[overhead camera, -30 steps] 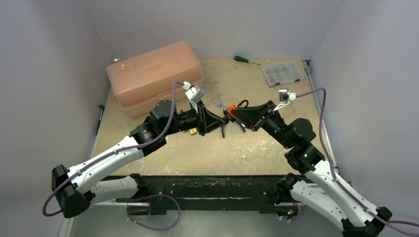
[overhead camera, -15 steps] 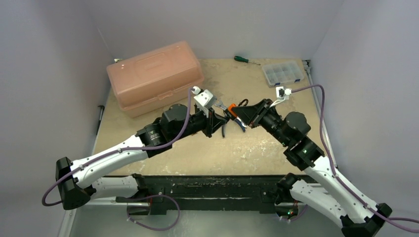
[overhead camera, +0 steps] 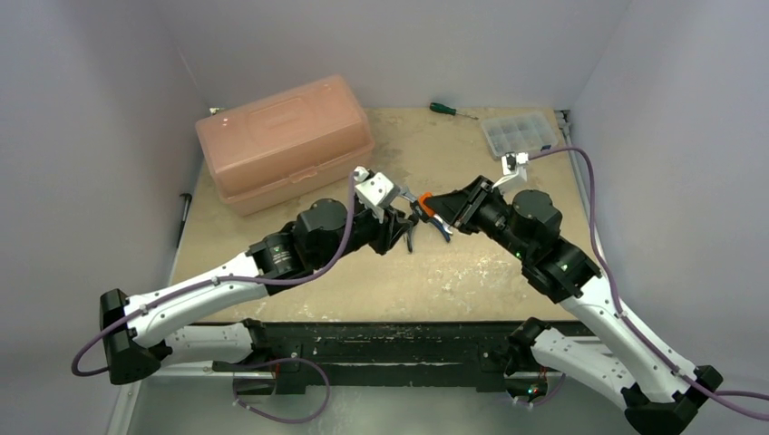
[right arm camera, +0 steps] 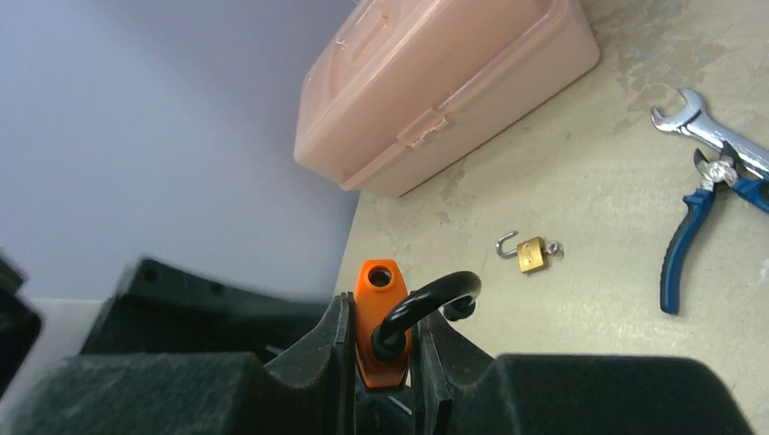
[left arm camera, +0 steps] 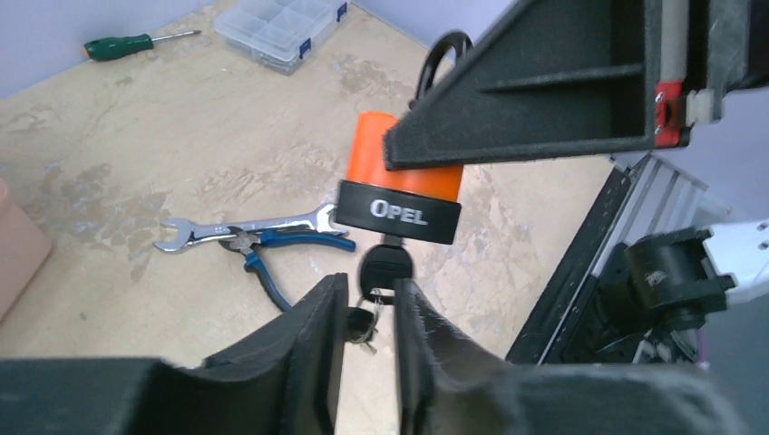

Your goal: Unlock with the key

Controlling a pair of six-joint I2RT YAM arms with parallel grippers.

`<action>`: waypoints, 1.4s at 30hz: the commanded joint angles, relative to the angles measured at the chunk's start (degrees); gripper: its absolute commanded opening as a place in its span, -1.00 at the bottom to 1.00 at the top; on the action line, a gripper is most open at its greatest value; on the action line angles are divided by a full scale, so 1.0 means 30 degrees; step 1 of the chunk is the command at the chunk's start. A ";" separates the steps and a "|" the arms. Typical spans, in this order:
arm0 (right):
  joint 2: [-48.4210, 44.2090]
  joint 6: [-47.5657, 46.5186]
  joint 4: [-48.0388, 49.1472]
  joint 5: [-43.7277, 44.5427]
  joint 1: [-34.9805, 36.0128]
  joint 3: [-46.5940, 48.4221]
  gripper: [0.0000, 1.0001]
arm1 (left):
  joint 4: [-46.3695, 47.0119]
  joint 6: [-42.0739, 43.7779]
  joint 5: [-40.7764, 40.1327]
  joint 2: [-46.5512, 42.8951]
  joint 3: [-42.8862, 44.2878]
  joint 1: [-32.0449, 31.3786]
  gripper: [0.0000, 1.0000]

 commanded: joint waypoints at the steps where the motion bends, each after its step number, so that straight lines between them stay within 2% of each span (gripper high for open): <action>1: -0.0681 0.0331 -0.0527 0.0193 0.0202 0.0851 -1.00 | 0.0142 0.1699 -0.0362 -0.1781 0.0049 0.0160 0.12; 3: -0.0787 0.0312 -0.0593 0.0497 0.0207 0.0866 -1.00 | -0.0534 0.1680 0.0114 -0.2476 -0.0037 0.0168 0.69; 4: -0.0818 0.0312 -0.0608 0.0513 0.0199 0.0892 -1.00 | -0.0816 0.1679 0.0263 -0.2775 -0.0081 0.0176 0.81; 7: -0.0832 0.0312 -0.0752 0.0699 0.0207 0.0995 -1.00 | -0.1573 0.1783 0.0706 -0.3520 -0.0253 0.0178 0.91; 13: -0.0656 0.0122 -0.0827 0.0776 0.0210 0.1101 -1.00 | -0.1547 0.1772 0.1457 -0.4364 -0.0951 0.0164 0.97; 18: -0.0512 0.0450 -0.1225 0.0850 0.0193 0.1145 -1.00 | 0.0677 0.1269 0.1413 -0.4423 -0.2129 0.0157 0.97; 25: 0.0204 0.0937 -0.2630 0.0877 0.0203 0.1372 -1.00 | 0.2520 0.1533 0.1570 -0.2731 -0.2258 0.0160 0.95; 36: 0.0700 0.0726 -0.2488 0.0281 0.0237 0.1394 -1.00 | 0.4504 0.0955 0.2496 -0.0275 -0.1943 0.0138 0.96; 42: 0.0584 0.0550 -0.2651 0.0281 0.0214 0.1365 -1.00 | 0.5378 0.0666 0.1961 0.0232 -0.2014 0.0162 0.96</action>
